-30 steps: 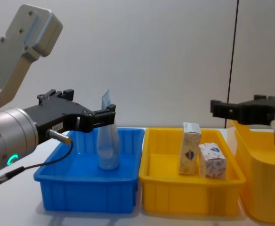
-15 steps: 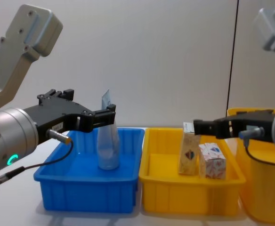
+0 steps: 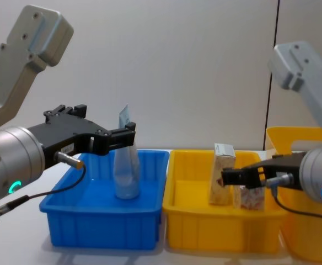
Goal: Bimanual collaborative sorting of washing and personal care products
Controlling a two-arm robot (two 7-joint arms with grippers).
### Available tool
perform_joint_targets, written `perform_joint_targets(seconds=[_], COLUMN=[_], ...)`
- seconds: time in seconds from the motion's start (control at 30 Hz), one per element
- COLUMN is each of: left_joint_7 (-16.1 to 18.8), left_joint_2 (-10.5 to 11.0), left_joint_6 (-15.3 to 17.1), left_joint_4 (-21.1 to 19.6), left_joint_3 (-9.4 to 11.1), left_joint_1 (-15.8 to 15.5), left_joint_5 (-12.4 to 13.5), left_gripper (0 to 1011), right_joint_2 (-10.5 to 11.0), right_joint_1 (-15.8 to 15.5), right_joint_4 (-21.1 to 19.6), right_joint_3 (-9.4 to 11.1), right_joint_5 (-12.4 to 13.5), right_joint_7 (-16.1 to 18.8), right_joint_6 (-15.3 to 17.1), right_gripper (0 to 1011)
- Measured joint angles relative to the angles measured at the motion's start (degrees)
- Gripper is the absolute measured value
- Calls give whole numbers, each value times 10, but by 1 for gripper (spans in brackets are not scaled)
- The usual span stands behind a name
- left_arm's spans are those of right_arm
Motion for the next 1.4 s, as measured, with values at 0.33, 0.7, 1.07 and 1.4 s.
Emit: perform_joint_targets(seconds=[0.33, 0.7, 1.07, 1.4], left_joint_7=[0, 0, 0, 0], left_joint_2=[0, 0, 0, 0], left_joint_6=[0, 0, 0, 0], left_joint_4=[0, 0, 0, 0], left_joint_3=[0, 0, 0, 0], left_joint_1=[0, 0, 0, 0], left_joint_5=[0, 0, 0, 0], left_gripper=[1001, 1001, 1001, 1001], right_joint_2=[-9, -17, -21, -26], right_joint_1=[4, 9, 9, 5], right_joint_4=[23, 45, 56, 48], right_joint_3=[-6, -8, -9, -5], right_joint_5=[-15, -26, -37, -44], right_joint_7=[-10, -14, -18, -24], right_joint_6=[8, 6, -17, -46], right_gripper=[1003, 1004, 1003, 1003])
